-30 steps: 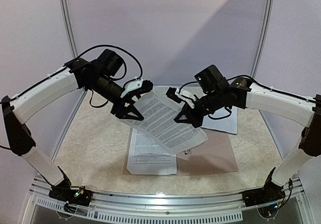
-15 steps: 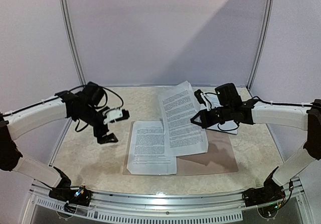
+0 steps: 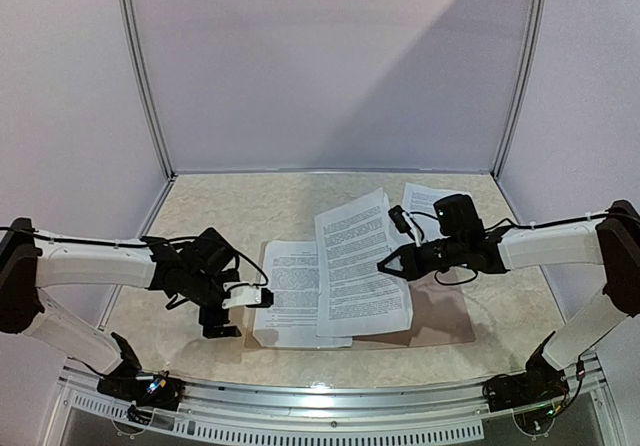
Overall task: Put the files into the folder
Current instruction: Insert the folder to form pockets on the folder.
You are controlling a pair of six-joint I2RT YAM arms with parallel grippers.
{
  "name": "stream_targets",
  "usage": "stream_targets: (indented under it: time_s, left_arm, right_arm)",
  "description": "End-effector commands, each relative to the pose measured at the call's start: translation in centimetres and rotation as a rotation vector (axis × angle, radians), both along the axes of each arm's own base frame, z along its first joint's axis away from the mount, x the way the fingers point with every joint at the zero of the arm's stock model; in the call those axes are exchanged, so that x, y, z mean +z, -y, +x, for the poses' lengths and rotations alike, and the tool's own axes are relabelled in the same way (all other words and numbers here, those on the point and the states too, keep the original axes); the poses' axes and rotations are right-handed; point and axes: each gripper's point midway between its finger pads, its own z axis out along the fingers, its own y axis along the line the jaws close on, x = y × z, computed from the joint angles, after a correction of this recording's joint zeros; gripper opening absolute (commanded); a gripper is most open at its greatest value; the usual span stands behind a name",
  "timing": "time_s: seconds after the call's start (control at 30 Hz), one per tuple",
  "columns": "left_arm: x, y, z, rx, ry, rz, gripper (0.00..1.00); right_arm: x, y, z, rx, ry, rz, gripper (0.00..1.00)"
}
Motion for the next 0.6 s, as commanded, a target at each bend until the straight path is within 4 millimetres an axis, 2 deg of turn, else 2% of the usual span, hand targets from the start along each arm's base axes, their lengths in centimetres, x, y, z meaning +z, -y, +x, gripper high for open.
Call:
stream_targets:
  time_s: [0.0,0.1,0.23,0.47,0.57]
  left_arm:
    - [-1.4,1.2,-0.8,-0.065,-0.002,0.001,0.99]
    - [-2.0,1.4,-1.1,-0.077,-0.023,0.001,1.00]
    - [-2.9,1.3,-1.5,-0.087,-0.036,0.006,0.99]
    - [-3.9,1.2,-1.9,-0.092,-0.059,0.009,0.98]
    - [-4.2,1.2,-2.0,-0.095,-0.063,0.008,0.98]
  right_arm:
    - [0.0,-0.6,-0.8,0.029,-0.029,0.077,0.00]
    - [-0.6,-0.7,-0.8,0.007,-0.059,0.079,0.00]
    - [-0.4,-1.6,-0.7,0.004,-0.072,0.122,0.00]
    - [-2.1,-3.1,-0.5,-0.011,-0.150,0.135,0.00]
    - [-2.1,-3.5,-0.3,-0.018,-0.162,0.156,0.00]
